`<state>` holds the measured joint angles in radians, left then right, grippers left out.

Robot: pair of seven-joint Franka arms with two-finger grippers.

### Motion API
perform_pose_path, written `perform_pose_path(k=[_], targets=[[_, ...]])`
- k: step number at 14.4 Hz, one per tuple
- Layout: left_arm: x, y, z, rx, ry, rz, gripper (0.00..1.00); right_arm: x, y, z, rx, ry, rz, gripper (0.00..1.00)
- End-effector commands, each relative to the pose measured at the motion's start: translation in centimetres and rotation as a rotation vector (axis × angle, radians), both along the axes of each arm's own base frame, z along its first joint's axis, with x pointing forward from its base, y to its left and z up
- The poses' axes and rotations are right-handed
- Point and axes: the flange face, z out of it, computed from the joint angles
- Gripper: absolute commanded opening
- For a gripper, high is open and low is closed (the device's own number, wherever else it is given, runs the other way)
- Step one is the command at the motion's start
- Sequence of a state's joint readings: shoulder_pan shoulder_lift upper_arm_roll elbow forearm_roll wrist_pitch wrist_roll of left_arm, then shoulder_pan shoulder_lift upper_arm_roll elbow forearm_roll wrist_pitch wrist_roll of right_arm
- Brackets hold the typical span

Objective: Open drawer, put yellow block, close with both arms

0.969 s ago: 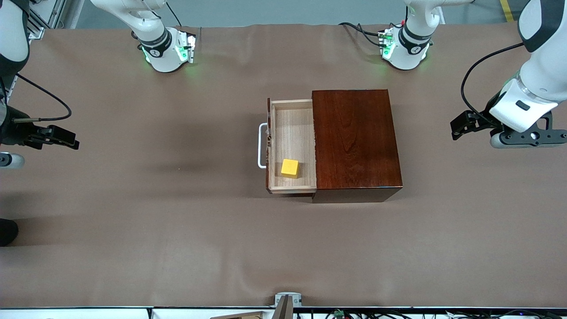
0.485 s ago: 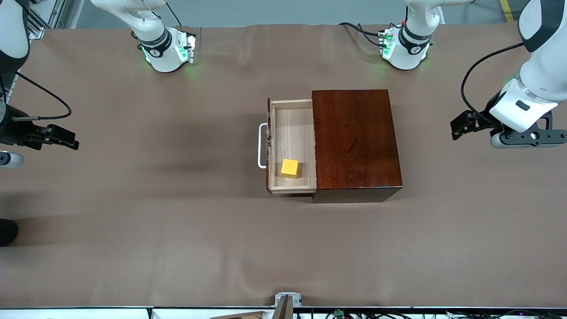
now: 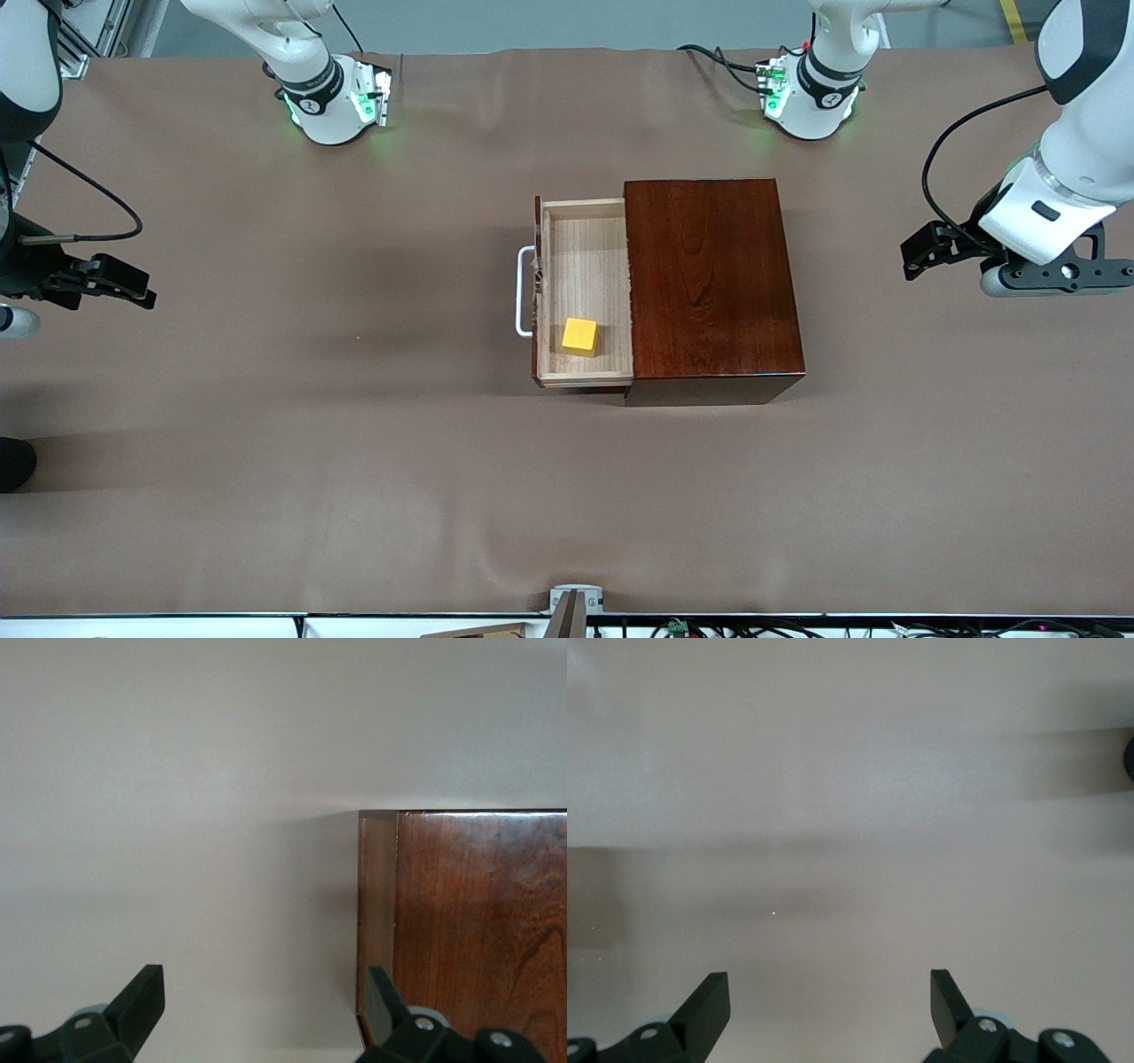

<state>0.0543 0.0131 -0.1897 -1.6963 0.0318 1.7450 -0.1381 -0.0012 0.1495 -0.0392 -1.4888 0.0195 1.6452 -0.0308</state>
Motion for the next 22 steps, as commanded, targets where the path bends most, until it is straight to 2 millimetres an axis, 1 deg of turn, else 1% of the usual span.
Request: perform_pose_path(k=[1, 3, 7, 9, 11, 14, 18, 21, 22], targets=[[0.2, 0.0, 0.4, -0.023, -0.009, 0.006, 1.0, -0.5, 0.0, 0.7, 0.005, 0.001, -0.012, 1.0], [0.2, 0.0, 0.4, -0.023, -0.009, 0.006, 1.0, -1.0, 0.1, 1.0, -0.005, 0.016, -0.007, 1.0], [0.2, 0.2, 0.4, -0.024, -0.009, 0.008, 1.0, -1.1, -0.1, 1.4, -0.009, 0.014, -0.009, 1.0], [0.2, 0.2, 0.4, -0.024, -0.009, 0.008, 1.0, -1.1, -0.7, 1.5, -0.011, 0.008, -0.019, 1.0], [0.2, 0.2, 0.3, -0.024, -0.007, 0.008, 1.0, -1.1, -0.5, 1.7, -0.013, 0.0, -0.013, 1.0], [0.2, 0.1, 0.3, -0.024, -0.007, 0.006, 1.0, -1.3, 0.0, 1.5, -0.059, 0.021, 0.003, 1.0], [0.2, 0.1, 0.3, -0.024, -0.007, 0.006, 1.0, -1.3, -0.4, 1.5, -0.047, 0.019, -0.01, 1.0], [0.4, -0.1, 0.0, -0.025, -0.001, 0.005, 1.0, -1.3, -0.5, 1.5, -0.047, 0.024, -0.012, 1.0], [0.5, -0.5, -0.5, -0.024, 0.006, -0.003, 1.0, -1.4, -0.5, 1.6, -0.047, 0.023, -0.012, 1.0]])
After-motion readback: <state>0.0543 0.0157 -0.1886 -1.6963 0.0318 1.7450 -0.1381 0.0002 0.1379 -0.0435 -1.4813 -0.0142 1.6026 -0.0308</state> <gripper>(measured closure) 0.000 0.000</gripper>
